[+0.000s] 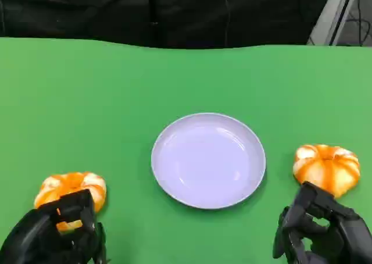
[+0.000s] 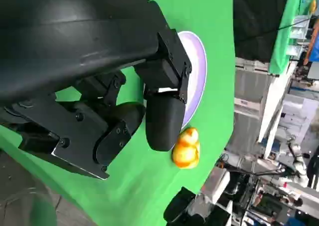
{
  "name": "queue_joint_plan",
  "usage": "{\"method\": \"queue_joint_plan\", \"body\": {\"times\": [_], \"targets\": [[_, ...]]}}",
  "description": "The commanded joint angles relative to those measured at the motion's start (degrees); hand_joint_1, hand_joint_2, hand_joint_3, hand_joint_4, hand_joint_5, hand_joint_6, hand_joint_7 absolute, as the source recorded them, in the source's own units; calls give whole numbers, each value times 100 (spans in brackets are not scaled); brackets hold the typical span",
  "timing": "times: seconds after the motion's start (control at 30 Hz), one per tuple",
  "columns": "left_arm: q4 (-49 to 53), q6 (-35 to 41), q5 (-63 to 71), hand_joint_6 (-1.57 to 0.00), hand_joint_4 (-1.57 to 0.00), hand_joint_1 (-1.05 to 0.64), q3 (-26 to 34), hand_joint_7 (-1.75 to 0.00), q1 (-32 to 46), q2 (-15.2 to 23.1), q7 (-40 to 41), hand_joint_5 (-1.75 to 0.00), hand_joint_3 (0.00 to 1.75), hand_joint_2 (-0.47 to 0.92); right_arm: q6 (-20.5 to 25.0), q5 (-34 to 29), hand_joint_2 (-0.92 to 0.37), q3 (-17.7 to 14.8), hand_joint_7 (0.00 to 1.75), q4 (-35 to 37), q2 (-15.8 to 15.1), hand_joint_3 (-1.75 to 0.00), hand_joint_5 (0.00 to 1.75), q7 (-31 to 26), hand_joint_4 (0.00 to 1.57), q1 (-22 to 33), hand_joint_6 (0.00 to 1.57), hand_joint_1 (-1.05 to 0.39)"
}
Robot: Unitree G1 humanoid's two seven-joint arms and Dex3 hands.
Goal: Grasp the bread from the table and place it into the plate.
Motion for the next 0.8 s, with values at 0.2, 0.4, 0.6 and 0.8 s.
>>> {"method": "queue_joint_plan", "body": {"times": [0.2,0.4,0.6,0.8], "targets": [[58,-71,42,-83,-85,-3,14,-152,-36,83,-8,-175,131,51,11,59,-57,-40,167,-40,-59,-120,175,-10,84,-1,69,-14],[117,-121,16,-84,-85,-4,23,-151,-61,75,-59,-174,130,51,-14,76,-58,-46,167,-22,-69,-119,175,16,83,-12,69,-14],[737,-3726,3059,-84,-73,-13,-112,-77,107,42,1716,-97,71,71,-67,46,-58,-37,168,-10,-48,-119,175,-3,84,1,68,-13],[1026,-4673,5807,-65,-45,-56,-283,-1,90,600,3966,-4,18,92,-35,40,-58,-42,168,11,-52,-119,175,-11,84,-35,68,-14]]}}
